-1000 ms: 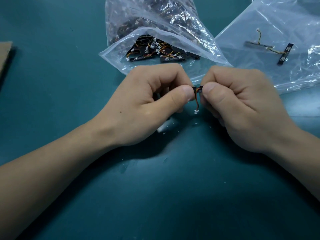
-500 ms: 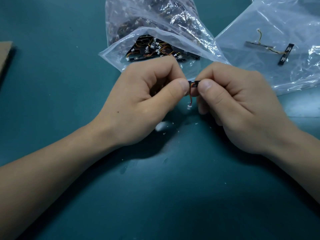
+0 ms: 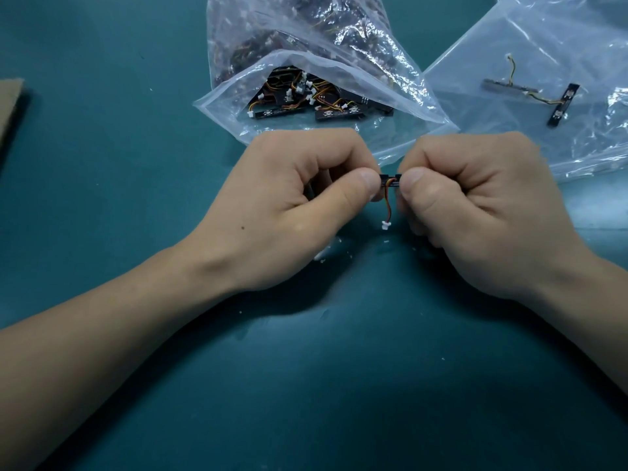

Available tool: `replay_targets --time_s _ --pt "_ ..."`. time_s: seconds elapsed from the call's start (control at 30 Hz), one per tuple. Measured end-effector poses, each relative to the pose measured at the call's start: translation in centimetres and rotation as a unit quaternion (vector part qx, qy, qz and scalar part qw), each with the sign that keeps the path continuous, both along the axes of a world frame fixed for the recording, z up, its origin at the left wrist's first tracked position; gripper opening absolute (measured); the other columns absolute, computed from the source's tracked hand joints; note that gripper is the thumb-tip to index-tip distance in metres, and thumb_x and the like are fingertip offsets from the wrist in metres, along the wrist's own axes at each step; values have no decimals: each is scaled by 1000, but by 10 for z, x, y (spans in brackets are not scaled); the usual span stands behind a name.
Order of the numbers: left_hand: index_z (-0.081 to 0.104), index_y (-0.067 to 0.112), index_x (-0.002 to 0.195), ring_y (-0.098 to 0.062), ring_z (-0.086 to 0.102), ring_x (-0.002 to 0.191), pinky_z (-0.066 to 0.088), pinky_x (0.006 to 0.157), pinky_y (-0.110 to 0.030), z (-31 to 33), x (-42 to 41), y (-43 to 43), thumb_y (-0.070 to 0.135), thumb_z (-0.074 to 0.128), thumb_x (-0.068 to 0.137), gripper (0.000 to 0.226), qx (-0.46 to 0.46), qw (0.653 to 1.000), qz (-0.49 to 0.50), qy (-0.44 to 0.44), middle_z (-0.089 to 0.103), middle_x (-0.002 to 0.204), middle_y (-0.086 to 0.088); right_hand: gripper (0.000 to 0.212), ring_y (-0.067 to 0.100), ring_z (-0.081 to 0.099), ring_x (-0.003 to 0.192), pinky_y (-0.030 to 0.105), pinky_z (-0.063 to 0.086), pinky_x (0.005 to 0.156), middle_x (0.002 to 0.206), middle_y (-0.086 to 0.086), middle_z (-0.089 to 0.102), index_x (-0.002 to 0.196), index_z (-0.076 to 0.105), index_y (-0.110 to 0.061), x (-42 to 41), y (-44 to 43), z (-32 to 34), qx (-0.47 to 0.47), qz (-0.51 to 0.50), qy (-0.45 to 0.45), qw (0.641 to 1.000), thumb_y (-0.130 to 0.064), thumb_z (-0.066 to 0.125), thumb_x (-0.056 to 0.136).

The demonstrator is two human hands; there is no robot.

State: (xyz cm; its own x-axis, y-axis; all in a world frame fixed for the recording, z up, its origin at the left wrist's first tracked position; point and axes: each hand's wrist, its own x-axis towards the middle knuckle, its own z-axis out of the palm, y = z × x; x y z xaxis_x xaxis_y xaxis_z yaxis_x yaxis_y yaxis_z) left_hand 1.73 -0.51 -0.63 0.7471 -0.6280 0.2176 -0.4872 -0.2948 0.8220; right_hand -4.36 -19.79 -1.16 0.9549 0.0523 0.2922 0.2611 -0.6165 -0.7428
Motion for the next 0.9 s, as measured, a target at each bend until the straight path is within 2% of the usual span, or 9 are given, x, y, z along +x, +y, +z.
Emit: replay_targets --time_s 0.07,0.13,0.23,0.3,0.43,0.63,0.7,0.8,0.9 --pt "65 11 79 -21 52 55 41 53 -30 0 1 1 12 57 96 18 -20 1000 8 -3 56 60 -2 25 21 55 55 31 42 52 60 3 61 78 64 -17 0 1 0 9 9 19 1000 -23 50 98" --pt "64 9 79 -16 50 55 39 54 -27 -1 1 0 12 57 96 18 -14 999 29 -16 55 61 -1 24 16 59 58 24 41 56 64 -1 65 81 64 -22 1 3 -1 1 10 28 1000 -24 50 100" --pt "65 12 84 -14 51 56 41 56 -26 -2 2 -1 16 57 98 17 0 999 34 -6 56 63 3 28 17 58 57 21 40 56 59 -1 61 73 59 -25 2 2 0 3 3 20 1000 -20 50 99" --pt "66 14 85 -17 54 59 44 58 -29 -2 2 -3 18 57 99 17 11 1000 29 -1 58 65 2 28 19 55 56 23 39 54 57 1 57 72 59 -20 1 1 0 2 4 9 1000 -21 50 99" --pt "68 18 85 -10 56 58 40 57 -21 -3 1 -4 20 57 98 17 46 998 27 -18 58 62 6 30 18 49 60 25 36 56 55 0 48 69 55 -15 2 2 -2 -67 -8 1 998 -21 51 98" --pt "65 8 76 -4 43 52 32 54 -13 1 -1 -1 10 60 95 19 -21 999 21 -15 50 57 9 28 15 50 57 24 37 54 55 2 50 69 57 -14 1 1 2 -29 15 22 999 -17 51 96" --pt "61 8 73 -3 42 50 32 52 -14 0 -1 0 8 60 93 20 -39 999 3 10 50 55 9 31 14 49 55 23 36 54 55 0 50 67 53 -20 0 2 3 -29 33 30 999 -19 50 97" --pt "58 10 70 -2 41 50 32 51 -14 1 2 1 7 61 92 22 -43 998 -22 43 52 55 14 32 11 42 53 21 31 53 56 2 44 64 48 -17 -1 2 3 -34 55 32 997 -21 47 96" --pt "54 18 68 -12 42 51 34 51 -25 1 4 2 12 59 90 23 -61 994 -45 78 53 55 12 33 14 46 55 21 34 55 55 0 47 67 52 -15 -2 1 2 -32 75 29 996 -24 46 98"
